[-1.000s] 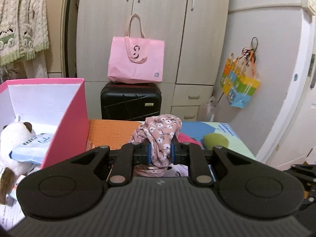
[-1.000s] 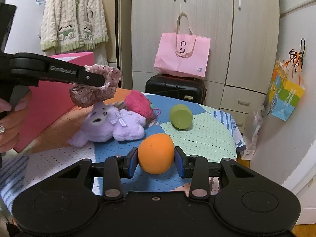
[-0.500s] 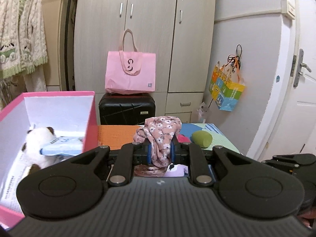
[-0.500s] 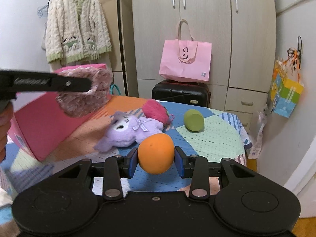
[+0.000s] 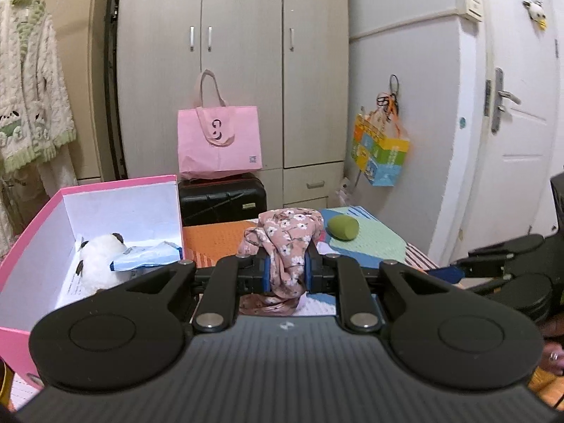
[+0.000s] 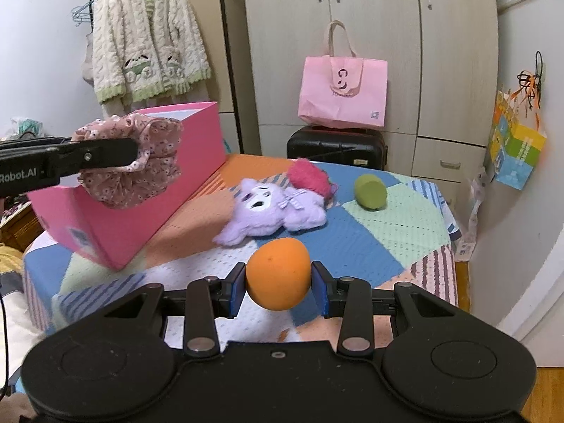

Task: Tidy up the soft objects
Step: 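Carry the orange ball and floral cloth over the pink box with both tools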

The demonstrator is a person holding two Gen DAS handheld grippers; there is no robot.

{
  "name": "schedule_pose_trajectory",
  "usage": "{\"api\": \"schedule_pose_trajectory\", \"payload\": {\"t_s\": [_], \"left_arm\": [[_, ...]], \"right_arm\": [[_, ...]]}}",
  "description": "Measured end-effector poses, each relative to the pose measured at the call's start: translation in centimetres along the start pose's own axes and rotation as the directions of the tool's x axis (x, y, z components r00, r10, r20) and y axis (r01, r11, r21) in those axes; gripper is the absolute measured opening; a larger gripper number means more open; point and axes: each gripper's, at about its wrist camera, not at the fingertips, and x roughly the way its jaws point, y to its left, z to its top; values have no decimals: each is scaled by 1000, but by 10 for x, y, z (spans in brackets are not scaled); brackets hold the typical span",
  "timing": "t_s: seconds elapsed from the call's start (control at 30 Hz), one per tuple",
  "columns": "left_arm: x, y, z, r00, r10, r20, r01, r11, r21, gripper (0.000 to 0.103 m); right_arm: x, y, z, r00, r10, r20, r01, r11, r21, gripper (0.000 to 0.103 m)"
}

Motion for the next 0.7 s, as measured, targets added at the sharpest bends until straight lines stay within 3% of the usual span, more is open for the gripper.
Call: {"api": "schedule_pose_trajectory", "payload": {"t_s": [0.3, 0.53, 0.7], "left_arm": [[-46, 15, -1, 998, -42, -39, 44, 997, 69, 16], [-81, 45, 14, 977, -150, -153, 154, 988, 20, 16], [-107, 65, 20, 984, -126, -123, 128, 992, 4, 16]], "right_arm": [[-37, 41, 19, 989, 146, 25, -145, 989, -41, 44], [-52, 78, 36, 957, 288, -21, -289, 952, -100, 44], [-59, 104, 51, 937, 348, 24, -338, 925, -175, 44]]}}
